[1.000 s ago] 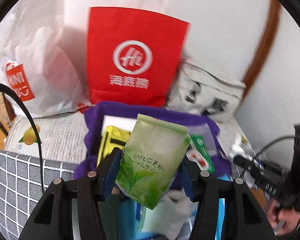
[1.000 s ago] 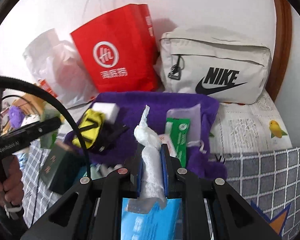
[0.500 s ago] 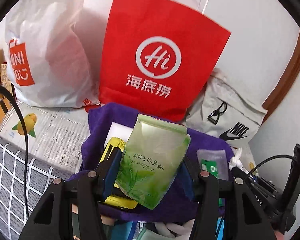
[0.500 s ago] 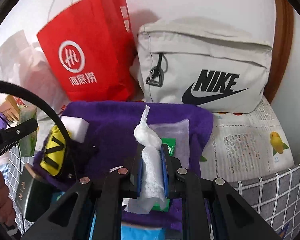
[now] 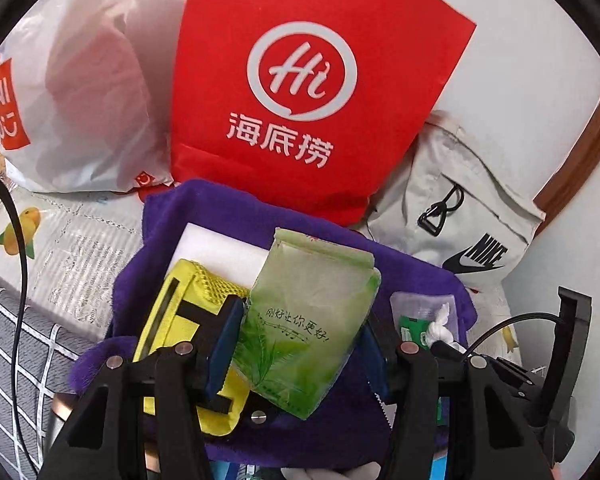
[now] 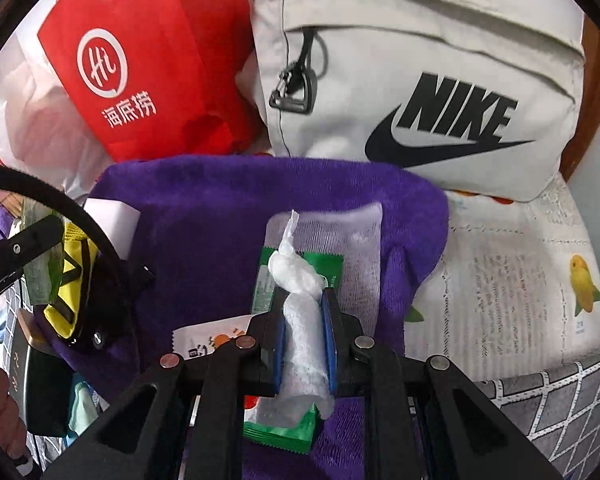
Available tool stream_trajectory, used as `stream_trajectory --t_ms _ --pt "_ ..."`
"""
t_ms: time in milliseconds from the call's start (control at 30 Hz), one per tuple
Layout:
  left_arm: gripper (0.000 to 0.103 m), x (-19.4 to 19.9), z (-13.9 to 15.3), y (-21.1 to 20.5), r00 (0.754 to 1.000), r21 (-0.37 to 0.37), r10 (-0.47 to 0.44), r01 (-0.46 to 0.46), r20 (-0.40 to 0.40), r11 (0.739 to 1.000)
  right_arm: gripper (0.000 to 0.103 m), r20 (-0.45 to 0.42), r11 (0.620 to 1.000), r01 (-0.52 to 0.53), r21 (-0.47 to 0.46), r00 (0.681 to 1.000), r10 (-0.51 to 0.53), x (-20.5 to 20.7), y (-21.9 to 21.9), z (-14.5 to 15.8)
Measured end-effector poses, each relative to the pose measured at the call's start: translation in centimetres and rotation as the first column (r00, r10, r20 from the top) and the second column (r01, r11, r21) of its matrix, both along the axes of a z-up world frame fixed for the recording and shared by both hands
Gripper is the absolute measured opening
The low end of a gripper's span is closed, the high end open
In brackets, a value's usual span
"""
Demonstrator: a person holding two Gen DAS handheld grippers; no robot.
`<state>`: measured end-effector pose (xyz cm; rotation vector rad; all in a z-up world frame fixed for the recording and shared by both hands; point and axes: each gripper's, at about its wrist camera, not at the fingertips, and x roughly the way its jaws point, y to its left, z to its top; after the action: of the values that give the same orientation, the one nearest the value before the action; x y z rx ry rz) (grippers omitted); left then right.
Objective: Organize soft objects
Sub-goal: 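Carry the green packet and white wipe onto the purple towel and release both, then move both tools back over the remaining pile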
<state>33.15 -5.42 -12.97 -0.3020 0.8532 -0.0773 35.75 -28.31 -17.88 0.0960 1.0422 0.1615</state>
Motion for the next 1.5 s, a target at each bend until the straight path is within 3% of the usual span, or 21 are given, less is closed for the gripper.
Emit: stream_trajectory --t_ms 233,400,600,800,933,1100,1367,1500 --pt "0.053 1.2 -0.9 -0.8 0.999 0.026 -0.011 0.012 -0.038 1.000 0.020 -0.067 0.998 -0.005 0.057 0.998 0.009 1.0 -0.8 -1.6" --pt "0.053 2.1 -1.3 -1.4 0.998 0.032 -0.020 0.022 -0.062 0.999 0.046 -0.081 0.995 -0.023 0.097 0.996 0.031 0.9 -1.1 -1.4" --pt "0.054 2.7 -1.8 -2.2 0.995 0.030 -0.044 0.047 -0.089 0.998 0.053 -0.031 0.996 -0.060 0.071 0.998 0.062 -0.8 -0.7 1.4" --pt "0.056 2.6 -1.8 -2.2 0.992 0.025 -0.063 0.066 -0.111 0.998 0.054 0.017 0.996 -0.082 0.045 0.997 0.082 -3.5 -0.9 4.3" --pt "0.067 2.7 -1.6 -2.1 0.989 0.016 -0.071 0.074 -0.130 0.997 0.055 0.045 0.995 -0.087 0.050 0.995 0.084 -5.5 -0.5 4.8" --pt "0.068 1.9 -0.8 -1.8 0.987 0.031 -0.079 0.084 -0.140 0.996 0.055 0.047 0.995 -0.092 0.047 0.995 0.090 -7.2 -0.2 5.2" --pt "0.068 -1.6 3.4 0.2 0.991 0.013 -0.114 0.115 -0.065 0.993 0.055 0.056 0.994 -0.104 0.038 0.993 0.102 -10.7 0.8 6.5" --pt "0.070 -4.1 5.6 1.7 0.991 0.001 -0.128 0.128 -0.026 0.992 0.062 0.076 0.991 -0.130 0.041 0.989 0.127 -12.8 2.1 7.4"
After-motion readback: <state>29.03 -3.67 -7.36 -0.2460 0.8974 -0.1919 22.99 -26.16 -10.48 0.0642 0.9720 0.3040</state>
